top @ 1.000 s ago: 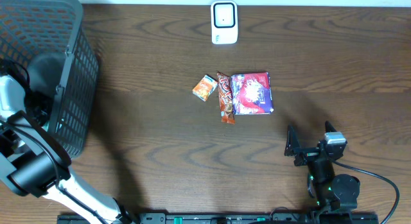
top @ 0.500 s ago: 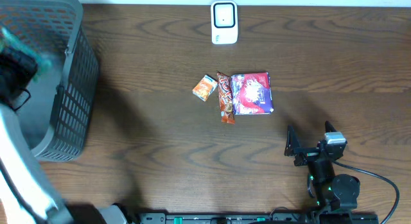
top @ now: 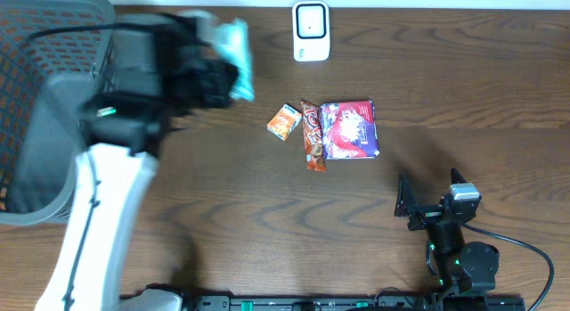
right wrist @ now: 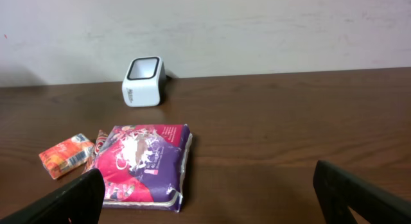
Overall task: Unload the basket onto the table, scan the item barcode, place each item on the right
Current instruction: 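Carry the mint-green pack out and drop it left of the orange box, then move the right gripper forward and grasp the red-purple bag, then lift the red-purple bag toward the scanner and set it back down, then push the purple bag with the right gripper to straighten it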
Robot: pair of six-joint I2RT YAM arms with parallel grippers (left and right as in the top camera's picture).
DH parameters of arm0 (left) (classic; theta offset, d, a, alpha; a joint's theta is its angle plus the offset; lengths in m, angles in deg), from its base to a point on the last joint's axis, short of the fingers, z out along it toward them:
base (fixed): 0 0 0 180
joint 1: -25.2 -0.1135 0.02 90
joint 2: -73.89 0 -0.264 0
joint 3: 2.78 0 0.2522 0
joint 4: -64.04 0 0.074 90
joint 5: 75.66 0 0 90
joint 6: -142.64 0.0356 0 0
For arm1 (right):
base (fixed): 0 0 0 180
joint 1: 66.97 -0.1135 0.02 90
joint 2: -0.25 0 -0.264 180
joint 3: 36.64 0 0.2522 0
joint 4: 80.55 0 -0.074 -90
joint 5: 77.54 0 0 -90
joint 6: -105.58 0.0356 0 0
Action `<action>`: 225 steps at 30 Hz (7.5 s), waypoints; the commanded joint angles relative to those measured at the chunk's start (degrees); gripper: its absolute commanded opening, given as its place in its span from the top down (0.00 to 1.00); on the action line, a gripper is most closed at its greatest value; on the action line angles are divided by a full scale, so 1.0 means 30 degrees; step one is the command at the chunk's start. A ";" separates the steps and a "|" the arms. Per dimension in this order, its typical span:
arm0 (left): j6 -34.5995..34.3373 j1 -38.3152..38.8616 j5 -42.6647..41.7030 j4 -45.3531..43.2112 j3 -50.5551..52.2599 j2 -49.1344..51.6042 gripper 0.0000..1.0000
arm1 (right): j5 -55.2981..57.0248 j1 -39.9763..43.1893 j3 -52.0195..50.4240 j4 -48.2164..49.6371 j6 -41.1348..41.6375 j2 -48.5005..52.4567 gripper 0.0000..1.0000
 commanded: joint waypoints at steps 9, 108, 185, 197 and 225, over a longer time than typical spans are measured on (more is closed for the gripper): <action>-0.3140 0.4393 1.3056 0.0627 0.0131 0.6572 0.92 | 0.0007 -0.0007 -0.0022 -0.0087 -0.0255 -0.0029 0.01; -0.3300 -0.0597 0.7198 0.5639 -0.1574 0.1202 0.02 | -0.9930 -0.0211 2.9886 -1.8236 -0.2273 4.1171 0.34; -0.3300 -0.0597 0.7198 0.5639 -0.1574 0.1202 0.02 | -0.1916 -0.2222 4.0122 -2.4370 0.2208 3.9984 0.43; -0.3300 -0.0597 0.7198 0.5639 -0.1574 0.1202 0.02 | -0.2433 -0.2703 3.3754 -1.9657 0.2623 4.0013 0.99; -0.3300 -0.0597 0.7198 0.5639 -0.1574 0.1202 0.02 | -0.3293 0.0903 3.5911 -2.1762 -0.1384 3.9262 0.01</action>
